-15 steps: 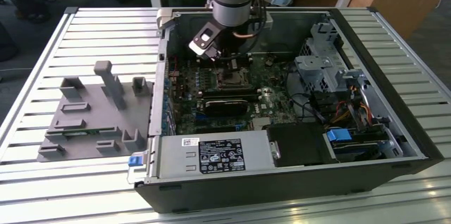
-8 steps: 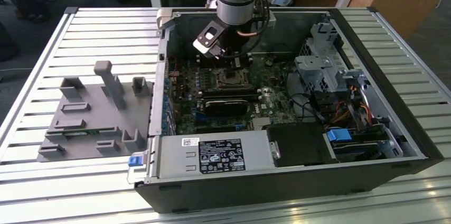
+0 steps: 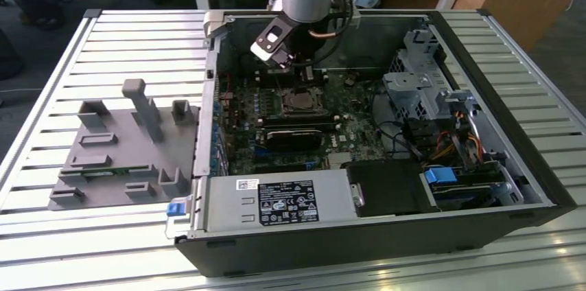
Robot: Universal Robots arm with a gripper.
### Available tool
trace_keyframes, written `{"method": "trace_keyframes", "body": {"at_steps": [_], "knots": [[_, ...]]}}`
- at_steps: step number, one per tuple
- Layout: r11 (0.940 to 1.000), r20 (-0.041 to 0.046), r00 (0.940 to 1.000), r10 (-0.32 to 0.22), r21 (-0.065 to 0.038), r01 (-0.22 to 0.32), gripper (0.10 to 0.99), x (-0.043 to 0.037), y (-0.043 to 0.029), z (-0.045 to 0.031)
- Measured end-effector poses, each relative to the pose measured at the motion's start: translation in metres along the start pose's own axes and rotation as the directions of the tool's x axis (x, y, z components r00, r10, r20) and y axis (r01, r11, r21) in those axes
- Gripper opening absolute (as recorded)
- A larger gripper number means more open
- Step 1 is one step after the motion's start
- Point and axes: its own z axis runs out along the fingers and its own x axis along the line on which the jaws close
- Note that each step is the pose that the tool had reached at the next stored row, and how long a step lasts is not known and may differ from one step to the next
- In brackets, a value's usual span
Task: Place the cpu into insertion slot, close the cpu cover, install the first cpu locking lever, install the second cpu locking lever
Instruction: 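Close the cpu cover, then install the first cpu locking lever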
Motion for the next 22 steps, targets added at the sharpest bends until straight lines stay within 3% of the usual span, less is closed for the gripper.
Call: {"method": "trace_keyframes", "body": {"at_steps": [22], "knots": [[1.0000, 0.0001, 1.0000, 0.000, 0.000, 0.000, 0.106, -0.0006, 0.0066, -0.0026]]}}
